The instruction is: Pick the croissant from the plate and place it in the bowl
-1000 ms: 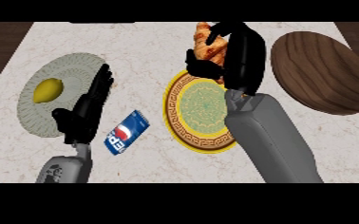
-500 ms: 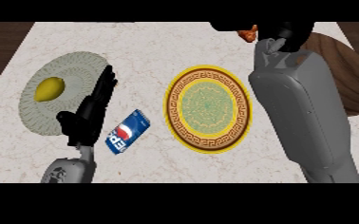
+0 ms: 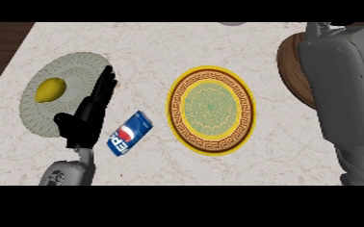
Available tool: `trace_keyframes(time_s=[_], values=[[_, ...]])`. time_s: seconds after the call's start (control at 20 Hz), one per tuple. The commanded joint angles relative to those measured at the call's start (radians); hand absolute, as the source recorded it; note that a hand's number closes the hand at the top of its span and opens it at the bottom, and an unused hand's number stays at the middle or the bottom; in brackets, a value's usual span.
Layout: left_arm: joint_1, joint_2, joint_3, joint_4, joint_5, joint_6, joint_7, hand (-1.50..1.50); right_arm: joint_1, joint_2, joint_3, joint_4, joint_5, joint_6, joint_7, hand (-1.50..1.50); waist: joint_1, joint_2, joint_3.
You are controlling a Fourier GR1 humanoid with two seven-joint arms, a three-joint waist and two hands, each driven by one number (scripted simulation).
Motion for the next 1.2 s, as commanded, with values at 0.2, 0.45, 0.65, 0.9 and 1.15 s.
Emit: trace_keyframes(time_s=[0.2, 0.45, 0.65, 0.9, 1.15], values=[[0.012, -0.005, -0.016, -0.029, -0.004, -0.009, 0.043, 0.00, 0.054, -0.139, -0.044, 0.187, 0.039, 0.023, -0.123, 1.50, 0.004, 0.000, 0.000], [-0.030, 0.004, 0.025, 0.019, 0.013, -0.020, 0.007, 0.00, 0.087, -0.184, -0.115, 0.329, 0.027, -0.072, -0.227, 1.50, 0.007, 0.003, 0.000], [-0.095, 0.038, 0.071, 0.041, 0.023, -0.029, 0.049, 0.00, 0.188, -0.193, -0.115, 0.329, 0.033, -0.116, -0.282, 1.50, -0.002, 0.001, 0.000], [-0.013, -0.026, -0.014, 0.004, -0.030, 0.001, 0.001, 0.00, 0.220, -0.250, -0.197, 0.494, -0.016, -0.177, -0.404, 1.50, 0.005, 0.003, 0.001], [-0.025, 0.014, 0.021, -0.032, 0.006, -0.035, 0.047, 0.00, 0.228, -0.224, -0.301, 0.604, -0.168, -0.164, -0.502, 1.50, 0.008, 0.003, 0.001]])
